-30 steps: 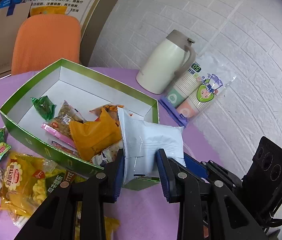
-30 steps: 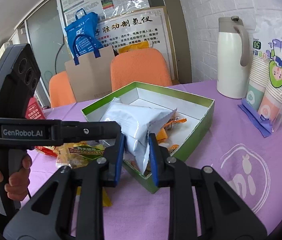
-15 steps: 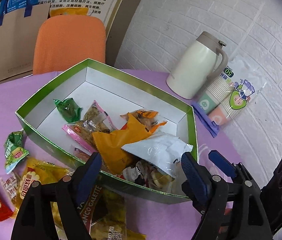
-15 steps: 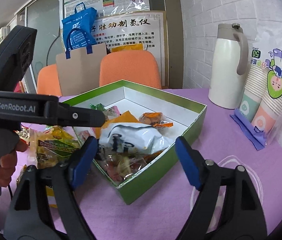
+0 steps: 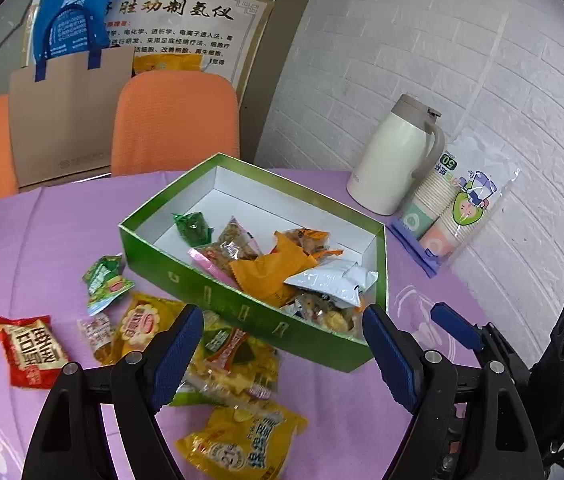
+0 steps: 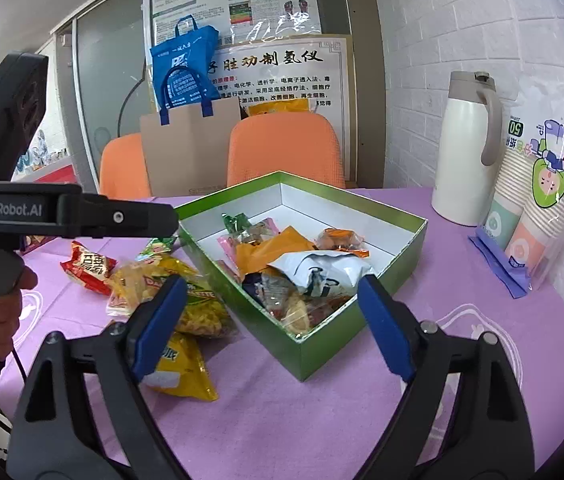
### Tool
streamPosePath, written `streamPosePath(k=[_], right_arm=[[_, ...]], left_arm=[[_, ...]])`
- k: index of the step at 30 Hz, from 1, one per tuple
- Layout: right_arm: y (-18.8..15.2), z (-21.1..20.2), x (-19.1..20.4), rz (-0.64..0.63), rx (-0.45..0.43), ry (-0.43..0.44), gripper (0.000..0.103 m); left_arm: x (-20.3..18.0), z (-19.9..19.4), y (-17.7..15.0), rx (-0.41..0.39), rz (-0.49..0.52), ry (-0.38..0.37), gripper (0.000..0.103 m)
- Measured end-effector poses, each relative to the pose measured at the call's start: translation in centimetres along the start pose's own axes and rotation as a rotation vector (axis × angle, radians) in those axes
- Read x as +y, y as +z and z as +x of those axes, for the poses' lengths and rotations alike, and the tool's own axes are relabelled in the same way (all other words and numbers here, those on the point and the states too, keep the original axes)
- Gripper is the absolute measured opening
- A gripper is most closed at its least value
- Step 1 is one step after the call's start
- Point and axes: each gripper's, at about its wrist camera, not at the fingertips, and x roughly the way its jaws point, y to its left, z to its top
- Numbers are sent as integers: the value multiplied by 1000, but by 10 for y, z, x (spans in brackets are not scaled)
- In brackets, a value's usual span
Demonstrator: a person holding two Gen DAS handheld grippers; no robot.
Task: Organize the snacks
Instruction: 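Move both tools back toward the yellow cake packet, then grasp the yellow cake packet with both tools and lift it toward the box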
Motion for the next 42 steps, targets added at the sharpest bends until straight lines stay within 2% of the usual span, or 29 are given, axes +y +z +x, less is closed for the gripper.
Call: streamPosePath(k=[2,4,13,18,21,23,26,28,31,34,36,38,42], right_arm=[[-4,-5,5,2,2,11,95],[-8,-7,11,5,17,29,95],[-39,4,41,-6,156,120,95],[-50,10,68,-31,202,210,92],[-54,16,85,-64,227,242,75],[-57,20,93,-71,251,255,55],[-62,22,103,-94,288,347,35],[-64,19,105,-103,294,383,35],[-64,15,98,-101,283,348,35],[-63,13,86,-76,280,311,35],[-63,11,79,-60,276,283,41],[-64,11,73,-54,270,241,64],[-61,19,64,-54,271,208,64]], left_arm=[[3,-11,-10,-14,14,35,84],[7,-20,-23,-17,21,52,84],[40,-30,-70,36,-54,77,84],[59,-34,-88,57,-103,113,84],[69,-38,-94,60,-121,112,84],[74,-43,-98,52,-125,94,84],[80,-50,-104,44,-133,59,84],[81,-53,-106,45,-131,25,83],[79,-53,-109,52,-128,-35,83],[74,-46,-107,68,-124,-85,79],[67,-39,-103,83,-110,-121,75],[62,-31,-100,103,-109,-153,75],[59,-18,-97,138,-137,-172,75]])
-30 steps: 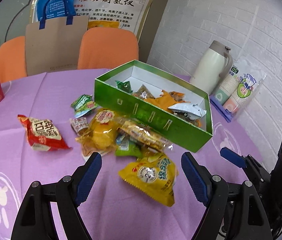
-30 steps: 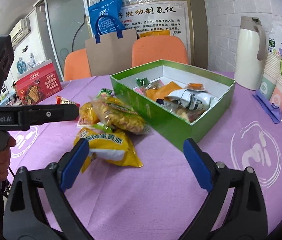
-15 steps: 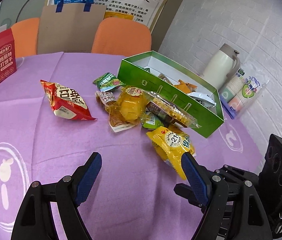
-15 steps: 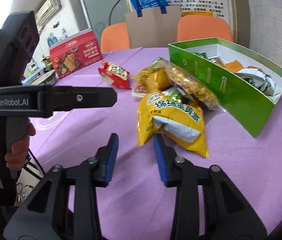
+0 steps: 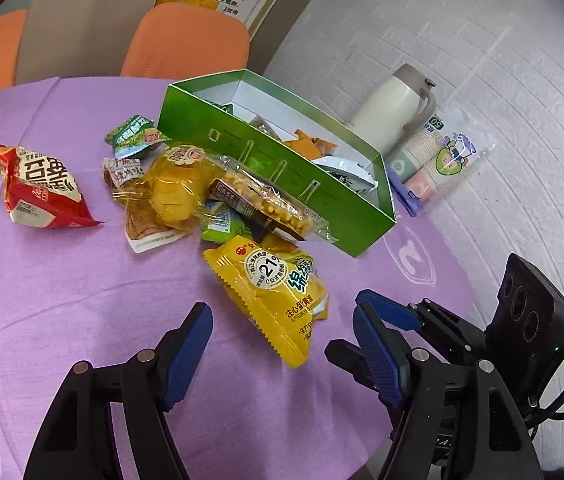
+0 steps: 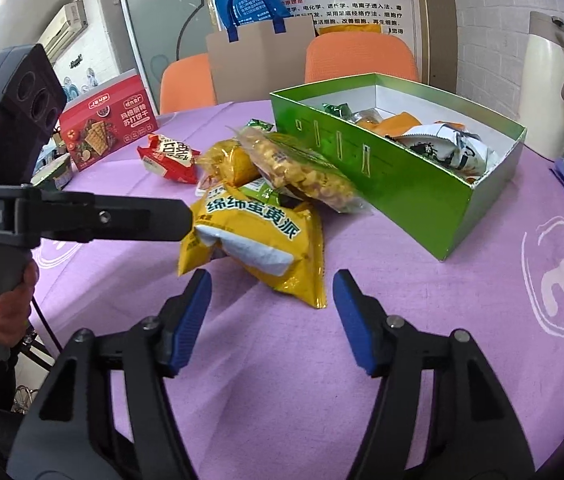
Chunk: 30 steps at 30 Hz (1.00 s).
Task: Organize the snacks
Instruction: 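Grasp the yellow cake packet with both tools and lift it toward the box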
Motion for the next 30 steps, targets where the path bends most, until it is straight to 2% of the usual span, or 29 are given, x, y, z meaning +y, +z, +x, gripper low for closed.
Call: streamPosePath(k=[2,5,8,11,15,18,20,21,23,26,30], right_arm=[[2,6,-2,-10,14,-6,64],[4,18,-5,-9,48,-8,64],[5,22,-7,6,48,16,64],[6,24,-6,10,45,29,64],[6,27,-4,2,51,40,64],[6,29,-3,1,50,50,58],[5,29,-3,5,50,53,47],[4,30,-3,6,51,41,44],[2,30,-4,20,44,47,38],[2,20,2,8,26,44,29],[3,-4,11,-23,-8,60,27]], left_arm=[[2,2,1,-3,-13,-10,74],[7,4,5,-5,-53,-33,62],[9,10,9,3,-63,-49,60],[14,19,8,35,-59,-41,47],[28,20,2,43,-118,-83,47],[27,20,2,43,-106,-79,46],[24,20,0,42,-96,-83,42],[24,20,1,40,-96,-84,33],[22,19,0,31,-98,-66,26],[14,13,-3,16,-82,-65,25],[-4,-11,-3,-19,-32,-78,25]])
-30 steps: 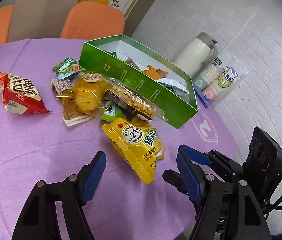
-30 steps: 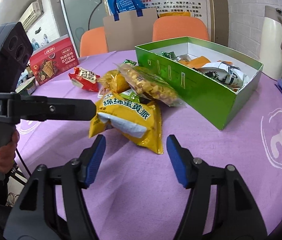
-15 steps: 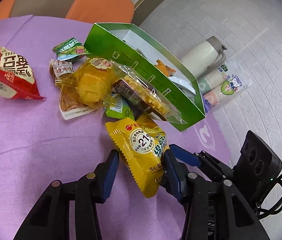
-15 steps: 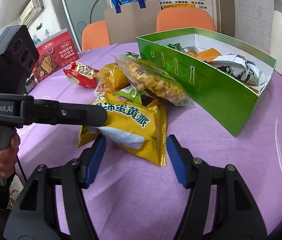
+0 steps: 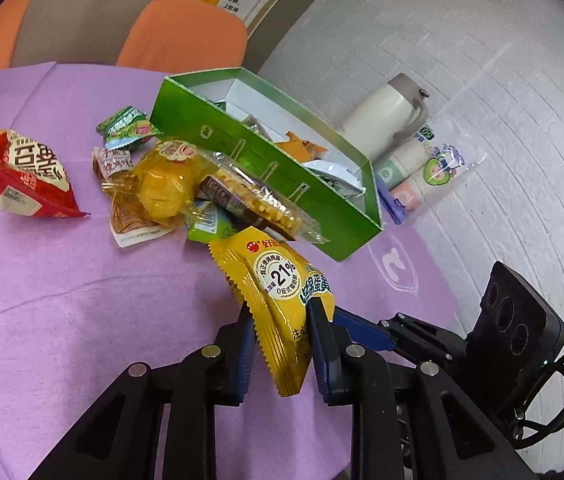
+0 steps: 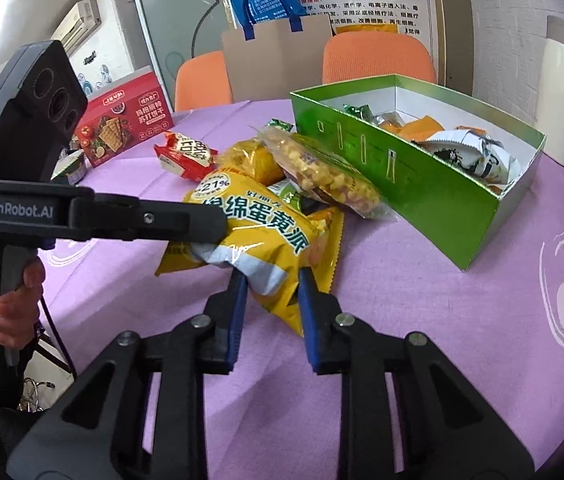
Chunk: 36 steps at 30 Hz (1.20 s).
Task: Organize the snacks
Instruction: 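Grasp the yellow cake packet with both tools and lift it toward the box, then lower the yellow cake packet into the green box and open both tools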
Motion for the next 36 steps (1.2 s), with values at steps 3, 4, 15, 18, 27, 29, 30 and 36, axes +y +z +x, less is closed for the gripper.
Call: streamPosePath(k=[3,4,15,18,27,29,30,36], right_arm=[[7,-25,5,-6,-60,5,27],[10,-32,6,-10,-83,-3,27],[61,-52,-27,37,-246,-111,26],[73,-43,-45,71,-256,-135,26],[93,-8,-95,178,-248,-164,26],[98,1,-105,199,-243,-167,26],[102,6,-112,209,-239,-172,26],[116,46,-136,216,-156,-257,26]], left_arm=[[-17,-18,6,-45,44,-23,25],[-23,-22,10,-61,58,-32,25],[-54,-4,85,-137,155,-104,25],[-57,15,106,-126,157,-106,25],[-48,71,150,-99,144,-103,25],[-44,81,157,-106,157,-92,25],[-41,87,160,-106,155,-86,25],[-22,116,173,-52,136,-15,27]])
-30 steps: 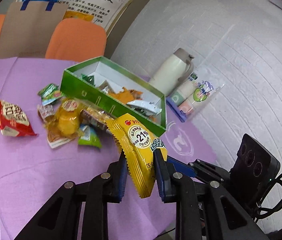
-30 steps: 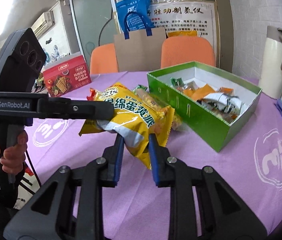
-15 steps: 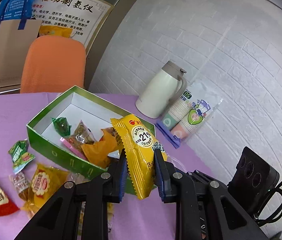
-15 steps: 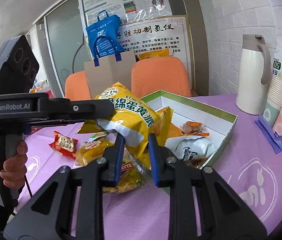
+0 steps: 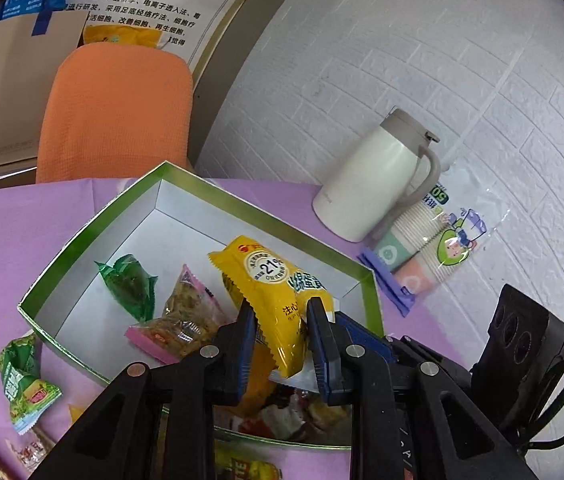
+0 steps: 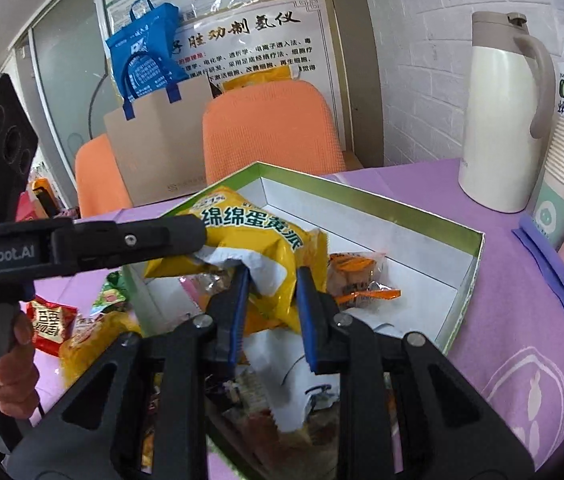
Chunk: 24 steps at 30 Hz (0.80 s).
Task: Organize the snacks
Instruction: 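Lower the yellow cake packet into the green box and open both tools, then move both tools toward the clear Danco Galette biscuit bag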
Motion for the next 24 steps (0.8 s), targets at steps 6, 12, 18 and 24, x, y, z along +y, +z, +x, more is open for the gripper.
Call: streamPosePath(k=[6,12,18,24], right_arm=[[1,5,-4,10,8,-8,60],[-10,-12,3,-22,-23,-6,68],[-21,-39,13,-14,-48,29,83],[-38,-72,31,-59,-65,59,90]], left_arm=[[13,-1,-4,2,-29,105,74],[21,-19,-7,-26,-86,157,83],[13,-48,-19,-45,-82,194,84],[3,-86,-49,-51,-95,216,84]])
